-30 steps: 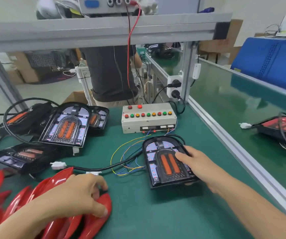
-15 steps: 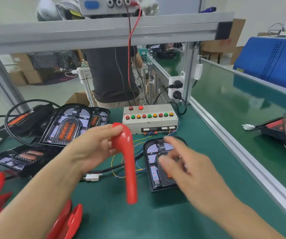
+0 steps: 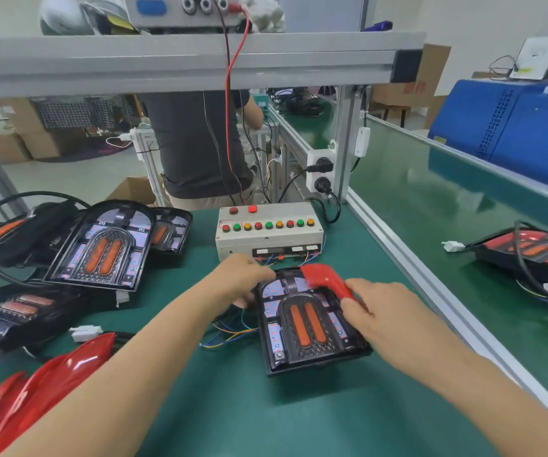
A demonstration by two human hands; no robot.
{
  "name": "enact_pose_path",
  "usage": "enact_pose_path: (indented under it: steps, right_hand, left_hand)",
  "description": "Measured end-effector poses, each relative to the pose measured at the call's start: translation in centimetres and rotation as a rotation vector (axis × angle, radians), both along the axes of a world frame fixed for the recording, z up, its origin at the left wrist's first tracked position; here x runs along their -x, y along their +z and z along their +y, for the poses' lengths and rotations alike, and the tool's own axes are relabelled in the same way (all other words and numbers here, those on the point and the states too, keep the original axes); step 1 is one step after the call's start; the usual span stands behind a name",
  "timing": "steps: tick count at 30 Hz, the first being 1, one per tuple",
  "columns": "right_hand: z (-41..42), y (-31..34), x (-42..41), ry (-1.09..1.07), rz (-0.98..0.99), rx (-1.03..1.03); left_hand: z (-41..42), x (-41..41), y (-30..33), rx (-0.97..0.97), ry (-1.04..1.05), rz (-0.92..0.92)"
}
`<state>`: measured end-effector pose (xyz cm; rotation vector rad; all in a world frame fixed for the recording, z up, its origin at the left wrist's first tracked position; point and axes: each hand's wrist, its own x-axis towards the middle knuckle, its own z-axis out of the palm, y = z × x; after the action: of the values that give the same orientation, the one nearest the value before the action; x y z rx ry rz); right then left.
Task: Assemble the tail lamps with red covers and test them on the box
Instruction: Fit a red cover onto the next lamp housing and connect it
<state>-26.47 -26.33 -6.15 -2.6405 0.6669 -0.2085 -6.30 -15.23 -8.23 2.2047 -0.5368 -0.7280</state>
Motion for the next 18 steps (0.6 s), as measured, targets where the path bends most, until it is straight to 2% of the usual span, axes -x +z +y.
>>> enact_pose_path:
  steps: [3, 9, 14, 18]
  right_hand:
    - [-0.1, -0.7, -0.2, 0.012, 0.059, 0.007]
    - [0.1, -1.4, 0.2, 0.053, 0.041, 0.014]
    - [0.9, -2.3, 0.6, 0.135, -0.067, -0.032]
    - [0.9, -2.7, 0.9, 0.157, -0.148, -0.014]
  left_hand:
    - [-1.0, -0.1, -0.8, 0.079, 0.045, 0.183]
    - [-1.6, 0.4, -0.9, 0.173, 0.159, 0.266]
    - [-1.5, 0.6, -0.4, 0.402, 0.252, 0.572]
    - [-1.2, 0.8, -0.2, 0.477, 0.199, 0.583]
